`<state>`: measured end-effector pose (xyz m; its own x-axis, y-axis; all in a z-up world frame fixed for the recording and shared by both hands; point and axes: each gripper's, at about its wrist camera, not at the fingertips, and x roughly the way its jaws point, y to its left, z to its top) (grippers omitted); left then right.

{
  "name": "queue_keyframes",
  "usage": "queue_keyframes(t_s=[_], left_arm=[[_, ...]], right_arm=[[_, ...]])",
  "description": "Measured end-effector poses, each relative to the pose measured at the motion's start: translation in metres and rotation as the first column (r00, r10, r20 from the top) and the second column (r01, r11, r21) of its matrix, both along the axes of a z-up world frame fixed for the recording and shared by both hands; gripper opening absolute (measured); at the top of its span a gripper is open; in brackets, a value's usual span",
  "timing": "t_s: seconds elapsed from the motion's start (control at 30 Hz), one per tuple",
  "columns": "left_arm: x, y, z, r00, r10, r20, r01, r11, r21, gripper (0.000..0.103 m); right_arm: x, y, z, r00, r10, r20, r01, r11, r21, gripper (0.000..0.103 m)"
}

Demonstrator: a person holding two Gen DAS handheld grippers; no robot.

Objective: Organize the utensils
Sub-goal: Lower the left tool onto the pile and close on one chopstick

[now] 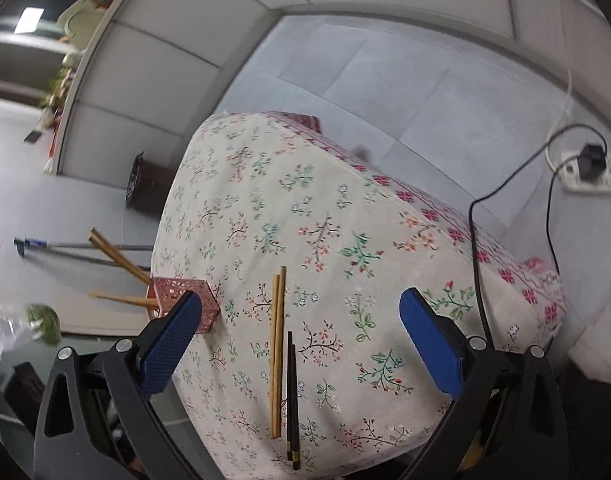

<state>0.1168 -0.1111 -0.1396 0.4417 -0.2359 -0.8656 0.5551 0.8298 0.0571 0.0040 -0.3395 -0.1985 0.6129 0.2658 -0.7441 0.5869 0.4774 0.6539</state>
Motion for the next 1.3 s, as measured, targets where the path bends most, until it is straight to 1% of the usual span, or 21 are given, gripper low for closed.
queue_keyframes(t_s=[0.03, 0.07, 0.13, 0.2, 0.23, 0.3, 0.47, 0.57, 0.6, 0.67, 0.7, 0.73, 0.8, 0.93, 1.17, 1.2, 1.23, 1.27, 1.3], left_arm=[[0.002, -0.005, -0.008, 1.0, -0.015, -0.022, 0.015, 1.0, 0.01, 0.096], [0.006, -0.014, -0.019, 0.997, -0.038, -0.062, 0.04, 0.999, 0.024, 0.096], [0.016, -0.027, -0.038, 0.99, -0.05, -0.13, 0.058, 0.997, 0.058, 0.096], [0.031, -0.041, -0.06, 0.975, -0.025, -0.221, 0.052, 0.992, 0.117, 0.096], [0.035, -0.045, -0.066, 0.97, -0.016, -0.241, 0.048, 0.99, 0.129, 0.096], [0.046, -0.051, -0.079, 0.961, 0.002, -0.276, 0.032, 0.992, 0.12, 0.096], [0.062, -0.059, -0.088, 0.961, 0.043, -0.273, -0.013, 0.994, 0.11, 0.096], [0.068, -0.062, -0.093, 0.965, 0.056, -0.255, -0.02, 0.99, 0.139, 0.094], [0.07, -0.064, -0.094, 0.965, 0.06, -0.255, -0.02, 0.988, 0.154, 0.091], [0.074, -0.066, -0.102, 0.963, 0.072, -0.26, -0.023, 0.982, 0.187, 0.082], [0.077, -0.067, -0.106, 0.959, 0.075, -0.271, -0.022, 0.981, 0.194, 0.075], [0.079, -0.068, -0.112, 0.954, 0.079, -0.288, -0.022, 0.98, 0.198, 0.072], [0.081, -0.069, -0.116, 0.951, 0.082, -0.298, -0.022, 0.98, 0.199, 0.069], [0.085, -0.071, -0.118, 0.956, 0.084, -0.282, -0.026, 0.978, 0.205, 0.063], [0.097, -0.075, -0.125, 0.952, 0.089, -0.293, -0.029, 0.979, 0.204, 0.062], [0.097, -0.076, -0.125, 0.952, 0.09, -0.293, -0.031, 0.979, 0.201, 0.06], [0.095, -0.072, -0.126, 0.95, 0.089, -0.298, -0.031, 0.98, 0.194, 0.055], [0.097, -0.071, -0.127, 0.946, 0.085, -0.314, -0.03, 0.984, 0.175, 0.051], [0.097, -0.071, -0.129, 0.941, 0.082, -0.329, -0.031, 0.987, 0.156, 0.043]], right_arm=[[-0.001, -0.001, -0.002, 1.0, -0.003, -0.006, 0.003, 1.0, 0.01, 0.096], [-0.001, -0.001, -0.006, 1.0, 0.0, -0.012, 0.001, 1.0, 0.021, 0.096], [0.001, -0.001, -0.011, 1.0, 0.004, -0.023, -0.003, 0.999, 0.044, 0.096], [0.001, -0.002, -0.017, 0.999, 0.0, -0.032, 0.003, 0.997, 0.077, 0.096], [0.001, -0.003, -0.018, 0.999, -0.003, -0.034, 0.006, 0.996, 0.087, 0.096], [0.001, -0.004, -0.022, 0.999, -0.011, -0.04, 0.016, 0.993, 0.113, 0.096], [0.003, -0.005, -0.03, 0.999, -0.005, -0.054, 0.014, 0.987, 0.16, 0.096], [0.005, -0.005, -0.033, 0.998, 0.005, -0.058, 0.005, 0.984, 0.177, 0.096], [0.006, -0.005, -0.034, 0.998, 0.008, -0.059, 0.003, 0.983, 0.182, 0.096], [0.007, -0.005, -0.035, 0.998, 0.01, -0.061, 0.001, 0.982, 0.187, 0.096], [0.008, -0.004, -0.036, 0.998, 0.011, -0.063, 0.001, 0.982, 0.19, 0.096], [0.009, -0.004, -0.037, 0.998, 0.013, -0.064, 0.0, 0.981, 0.194, 0.096], [0.01, -0.004, -0.039, 0.998, 0.017, -0.065, -0.004, 0.979, 0.202, 0.096], [0.01, -0.004, -0.04, 0.998, 0.017, -0.067, -0.002, 0.978, 0.208, 0.096], [0.009, -0.006, -0.041, 0.997, 0.017, -0.069, -0.003, 0.979, 0.205, 0.096], [0.009, -0.006, -0.042, 0.997, 0.017, -0.07, -0.003, 0.979, 0.206, 0.096], [0.009, -0.006, -0.042, 0.997, 0.017, -0.071, -0.002, 0.979, 0.206, 0.096], [0.009, -0.006, -0.042, 0.997, 0.017, -0.072, -0.002, 0.979, 0.206, 0.096], [0.009, -0.006, -0.042, 0.997, 0.017, -0.073, -0.001, 0.979, 0.203, 0.096]])
